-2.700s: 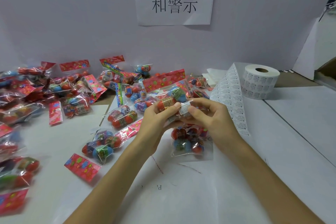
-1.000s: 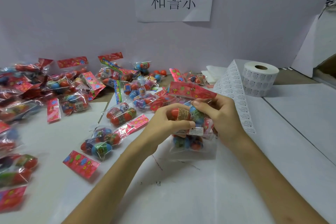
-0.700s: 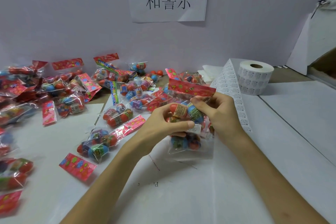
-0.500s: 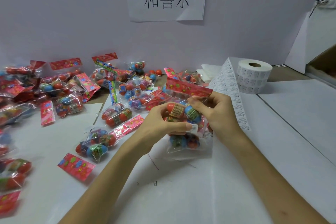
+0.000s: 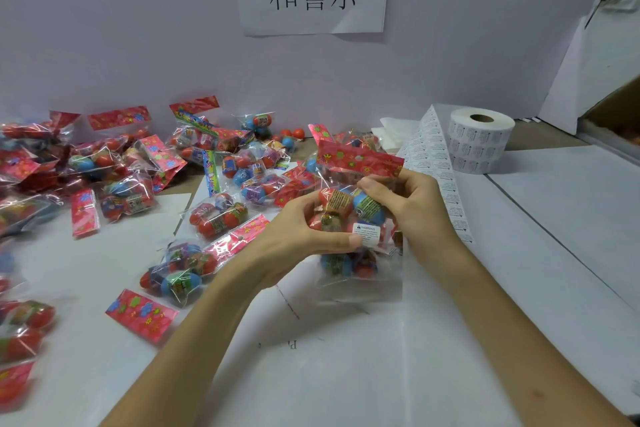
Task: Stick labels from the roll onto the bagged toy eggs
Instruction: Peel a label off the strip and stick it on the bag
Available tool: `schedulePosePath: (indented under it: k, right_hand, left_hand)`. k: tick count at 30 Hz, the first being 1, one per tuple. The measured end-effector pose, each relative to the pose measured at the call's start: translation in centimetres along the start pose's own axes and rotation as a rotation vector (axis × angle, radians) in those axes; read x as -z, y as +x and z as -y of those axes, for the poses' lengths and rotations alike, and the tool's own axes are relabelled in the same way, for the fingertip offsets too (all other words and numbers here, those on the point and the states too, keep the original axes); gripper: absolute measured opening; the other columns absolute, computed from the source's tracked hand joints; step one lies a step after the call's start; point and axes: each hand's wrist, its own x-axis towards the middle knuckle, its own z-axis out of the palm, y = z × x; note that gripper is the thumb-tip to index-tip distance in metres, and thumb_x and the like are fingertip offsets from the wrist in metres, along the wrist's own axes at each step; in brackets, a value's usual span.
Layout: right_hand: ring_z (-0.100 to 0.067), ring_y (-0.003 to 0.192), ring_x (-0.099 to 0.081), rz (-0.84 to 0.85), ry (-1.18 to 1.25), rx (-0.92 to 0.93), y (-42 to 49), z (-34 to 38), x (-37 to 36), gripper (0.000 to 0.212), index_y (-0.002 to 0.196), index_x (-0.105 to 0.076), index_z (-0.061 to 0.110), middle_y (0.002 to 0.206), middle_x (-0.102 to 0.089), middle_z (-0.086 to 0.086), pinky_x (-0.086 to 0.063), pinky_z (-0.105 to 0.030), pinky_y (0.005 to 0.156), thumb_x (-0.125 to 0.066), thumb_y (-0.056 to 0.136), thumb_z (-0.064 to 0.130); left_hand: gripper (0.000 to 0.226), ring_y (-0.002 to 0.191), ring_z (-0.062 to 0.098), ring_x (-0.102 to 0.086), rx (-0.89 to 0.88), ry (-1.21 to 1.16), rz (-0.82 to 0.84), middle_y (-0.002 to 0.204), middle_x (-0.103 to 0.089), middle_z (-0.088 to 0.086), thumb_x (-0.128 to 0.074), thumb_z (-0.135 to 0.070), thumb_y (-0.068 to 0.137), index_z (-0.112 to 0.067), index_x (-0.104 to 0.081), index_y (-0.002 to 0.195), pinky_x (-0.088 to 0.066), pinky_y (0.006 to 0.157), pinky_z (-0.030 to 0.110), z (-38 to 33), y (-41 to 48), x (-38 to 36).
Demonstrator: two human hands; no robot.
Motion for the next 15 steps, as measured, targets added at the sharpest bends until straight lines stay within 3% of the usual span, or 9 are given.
schedulePosePath:
  k: [5,7,11,15]
  right_hand:
    - [-0.025,0.081,-0.074,0.002,0.047,-0.059,0.0,0.1,0.1,0.003,0.092,-0.076,0.010,0.091,-0.077,-0.014,-0.062,-0.043,0.075,-0.074,0.090,0.011]
    - [-0.024,0.084,-0.075,-0.003,0.067,-0.073,0.1,0.1,0.1,0.005,0.093,-0.077,0.011,0.093,-0.078,-0.013,-0.063,-0.041,0.075,-0.072,0.091,0.011]
    - [-0.014,0.074,-0.074,-0.009,0.195,-0.111,0.4,0.2,0.6,0.012,0.092,-0.076,0.013,0.084,-0.078,-0.001,-0.056,-0.024,0.057,-0.066,0.094,0.006]
    - [-0.022,0.090,-0.075,0.084,0.146,-0.103,0.6,0.2,1.4,0.015,0.102,-0.072,0.009,0.096,-0.078,-0.007,-0.059,-0.027,0.070,-0.066,0.091,0.001]
  left_hand:
    - [0.056,0.101,0.026,-0.076,-0.003,-0.151,0.021,0.106,-0.079,0.005,-0.087,-0.002,0.069,-0.013,-0.063,0.118,-0.062,0.076,0.027,-0.2,-0.3,-0.2]
    - [0.059,0.103,0.027,-0.076,-0.006,-0.179,0.016,0.108,-0.079,0.007,-0.084,0.002,0.071,-0.011,-0.060,0.124,-0.062,0.077,0.029,-0.1,-0.2,-0.1]
    - [0.065,0.107,0.035,-0.074,-0.041,-0.282,-0.130,0.117,-0.075,0.018,-0.084,-0.003,0.072,-0.009,-0.058,0.131,-0.064,0.081,0.035,0.2,0.2,0.4]
    - [0.060,0.110,0.035,-0.073,-0.106,-0.391,-0.221,0.122,-0.074,0.016,-0.077,-0.015,0.073,-0.011,-0.063,0.130,-0.063,0.084,0.034,0.6,0.5,1.4]
